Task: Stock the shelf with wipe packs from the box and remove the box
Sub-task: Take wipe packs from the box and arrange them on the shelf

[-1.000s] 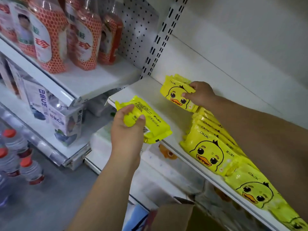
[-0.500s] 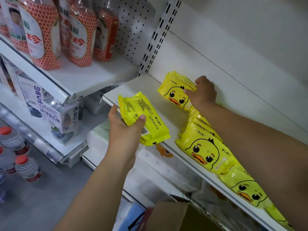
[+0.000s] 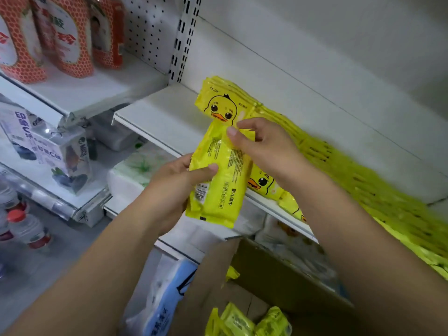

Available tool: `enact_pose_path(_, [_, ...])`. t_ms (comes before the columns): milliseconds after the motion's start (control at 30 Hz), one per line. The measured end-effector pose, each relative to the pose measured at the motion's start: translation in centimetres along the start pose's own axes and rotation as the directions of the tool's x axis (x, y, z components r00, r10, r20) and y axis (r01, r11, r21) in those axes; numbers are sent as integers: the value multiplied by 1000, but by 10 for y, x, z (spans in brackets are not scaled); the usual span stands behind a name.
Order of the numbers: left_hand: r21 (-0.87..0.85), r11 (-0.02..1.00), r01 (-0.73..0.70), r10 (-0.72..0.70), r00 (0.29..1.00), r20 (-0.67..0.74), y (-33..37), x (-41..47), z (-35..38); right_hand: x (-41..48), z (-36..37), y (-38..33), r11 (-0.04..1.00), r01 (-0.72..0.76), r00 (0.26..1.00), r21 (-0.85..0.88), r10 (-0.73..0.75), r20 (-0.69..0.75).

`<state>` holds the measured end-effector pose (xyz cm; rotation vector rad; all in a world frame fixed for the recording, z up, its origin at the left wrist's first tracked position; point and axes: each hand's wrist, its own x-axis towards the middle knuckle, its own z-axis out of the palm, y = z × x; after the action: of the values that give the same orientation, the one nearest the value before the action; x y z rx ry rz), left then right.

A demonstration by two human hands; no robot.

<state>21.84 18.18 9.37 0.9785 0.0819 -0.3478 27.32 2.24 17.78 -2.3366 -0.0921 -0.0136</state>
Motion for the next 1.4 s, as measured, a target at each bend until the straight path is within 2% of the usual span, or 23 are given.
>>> enact_pose_path(100, [56,997,48,-49,999,15,-10,-21,6,-24,-16,5,993,-97,994,68,94,47])
enact_pose_path(200, [236,970,-62,88,991,-102,-14,-33,7,-40,-24,13,949,-243,969,201,247,7])
enact_pose_path(267, [322,937,-134,152,988,-32,-13,-41,10,-47,-27,16,875,-336,931,349,365,-20])
enact_pose_path(333, [377,913,-155,129,987,95,-12,-47,14,-53,-30,17,792,-383,889,476,456,-44])
enact_pose_path(433, [539,825,-169,39,969,245,-9,-52,19,-61,-38,18,716,-432,848,548,529,-21])
enact_pose_path(500, [599,787,-149,5,972,236,-7,-52,21,-68,-44,19,679,-466,839,568,543,38])
enact_pose_path(600, [506,855,-112,17,982,188,-3,-52,25,-78,-55,22,662,-483,850,573,512,124])
enact_pose_path(700, [303,952,36,-89,982,165,4,-52,29,-87,-64,27,742,-497,863,450,478,165])
enact_pose_path(800, [211,967,145,-179,972,154,9,-49,29,-93,-63,36,892,-348,936,287,350,46])
enact_pose_path(900, [198,964,175,-196,976,93,7,-46,30,-92,-58,44,948,-213,970,237,235,-68])
enact_pose_path(1033, [143,985,93,-80,992,-95,3,-39,34,-89,-46,46,878,-207,966,432,252,-49])
enact_pose_path(1167, [84,994,67,-52,985,-164,3,-36,34,-88,-36,39,788,-275,940,550,341,-18])
enact_pose_path(1300, [84,994,68,-42,960,-278,4,-33,36,-86,-31,35,653,-260,903,712,425,-60])
enact_pose_path(1400, [102,993,64,-31,952,-303,4,-33,37,-84,-28,33,576,-262,883,775,467,-48])
